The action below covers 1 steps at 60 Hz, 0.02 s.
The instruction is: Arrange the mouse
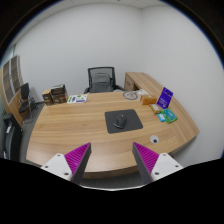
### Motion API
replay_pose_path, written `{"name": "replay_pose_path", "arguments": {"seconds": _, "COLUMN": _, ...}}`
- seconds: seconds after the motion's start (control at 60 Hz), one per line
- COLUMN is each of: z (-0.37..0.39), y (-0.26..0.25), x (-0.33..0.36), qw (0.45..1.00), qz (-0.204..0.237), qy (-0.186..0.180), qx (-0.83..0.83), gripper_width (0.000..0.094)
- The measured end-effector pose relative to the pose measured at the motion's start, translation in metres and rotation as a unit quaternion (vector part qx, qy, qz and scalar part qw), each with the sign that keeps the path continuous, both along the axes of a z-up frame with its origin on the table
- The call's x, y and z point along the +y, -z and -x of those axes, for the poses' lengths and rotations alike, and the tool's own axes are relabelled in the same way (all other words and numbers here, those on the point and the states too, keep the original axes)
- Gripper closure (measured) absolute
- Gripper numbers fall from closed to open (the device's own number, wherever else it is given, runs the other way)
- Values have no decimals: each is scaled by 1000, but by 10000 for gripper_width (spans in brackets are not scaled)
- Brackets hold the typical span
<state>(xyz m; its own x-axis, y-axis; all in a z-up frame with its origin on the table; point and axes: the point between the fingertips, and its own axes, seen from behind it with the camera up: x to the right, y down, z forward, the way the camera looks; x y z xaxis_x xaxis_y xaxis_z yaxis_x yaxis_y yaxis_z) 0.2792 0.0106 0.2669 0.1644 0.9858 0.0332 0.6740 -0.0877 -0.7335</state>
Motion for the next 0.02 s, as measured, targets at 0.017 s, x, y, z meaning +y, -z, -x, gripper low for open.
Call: {"name": "replay_pose_path", "arguments": {"seconds": 0.017, "z": 0, "y": -1, "x": -1, "qw": 1000, "qz": 0, "qy": -1, "qx": 1, "gripper_width": 81}}
